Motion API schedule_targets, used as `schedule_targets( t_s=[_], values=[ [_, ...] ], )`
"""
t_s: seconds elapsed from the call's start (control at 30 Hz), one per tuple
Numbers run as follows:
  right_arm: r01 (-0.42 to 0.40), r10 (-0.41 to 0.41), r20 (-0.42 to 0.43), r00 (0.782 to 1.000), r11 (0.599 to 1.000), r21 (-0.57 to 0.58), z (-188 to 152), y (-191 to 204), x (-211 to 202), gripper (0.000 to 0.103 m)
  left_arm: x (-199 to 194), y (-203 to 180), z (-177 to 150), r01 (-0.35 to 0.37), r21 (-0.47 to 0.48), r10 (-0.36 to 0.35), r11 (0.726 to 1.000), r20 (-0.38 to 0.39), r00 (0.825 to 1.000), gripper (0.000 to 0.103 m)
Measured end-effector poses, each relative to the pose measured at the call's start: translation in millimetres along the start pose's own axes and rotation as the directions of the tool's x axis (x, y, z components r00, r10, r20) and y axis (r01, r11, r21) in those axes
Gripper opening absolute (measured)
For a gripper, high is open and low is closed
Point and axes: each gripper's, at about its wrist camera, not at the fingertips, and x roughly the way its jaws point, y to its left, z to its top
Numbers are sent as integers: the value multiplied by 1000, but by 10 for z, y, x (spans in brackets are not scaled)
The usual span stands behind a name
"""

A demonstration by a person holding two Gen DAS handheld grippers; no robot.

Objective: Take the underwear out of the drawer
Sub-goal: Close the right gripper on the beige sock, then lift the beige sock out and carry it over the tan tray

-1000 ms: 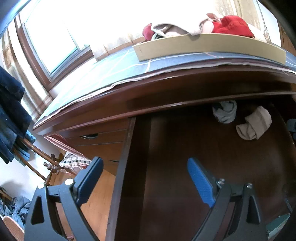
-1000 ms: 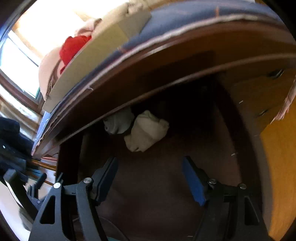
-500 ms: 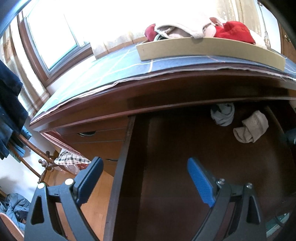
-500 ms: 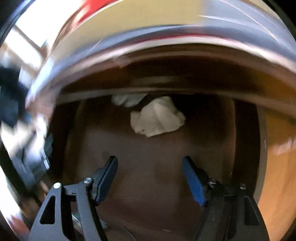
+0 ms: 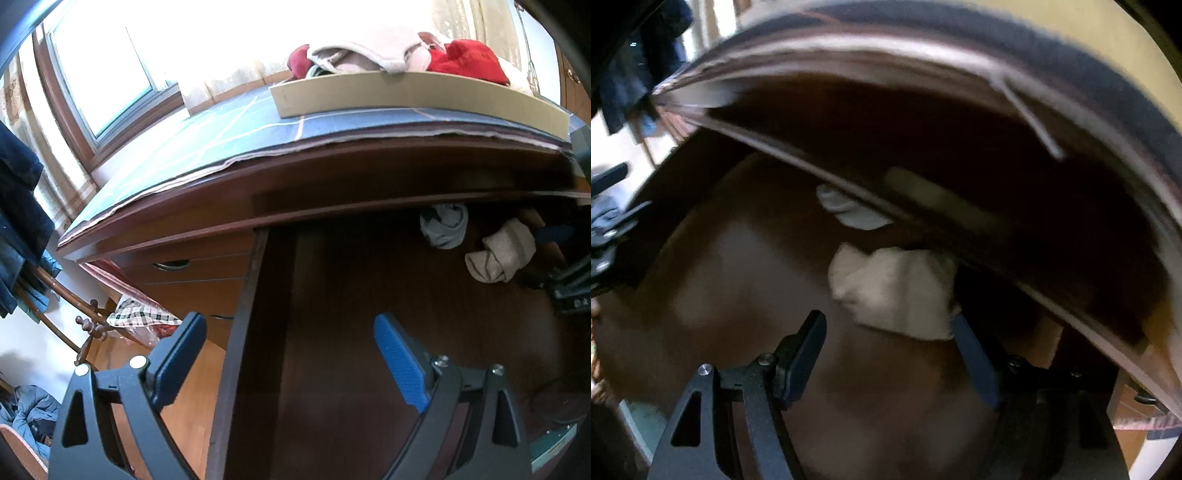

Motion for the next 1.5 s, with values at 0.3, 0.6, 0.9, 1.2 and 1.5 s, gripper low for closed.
schedule_targets(
  t_s=[0.3,0.6,0.9,1.2,1.5],
  values=[
    [72,-70,96,993,997,-17,-107,24,64,65,-22,52,-2,25,-19,-25,1000,16,1000,94],
    [101,-93,135,987,993,-54,-253,83,100,47,-15,54,-1,29,-19,-29,999,14,999,94],
    [126,-107,118,987,977,-173,-308,262,-55,27,-9,39,6,16,-16,-16,1000,10,1000,94],
    [91,-47,173,984,962,-257,-303,370,-472,26,2,38,10,10,-15,-9,1000,8,1000,94],
    [40,16,334,942,986,-162,-483,56,-1285,26,18,23,3,9,-13,-9,1000,7,1000,94]
  ],
)
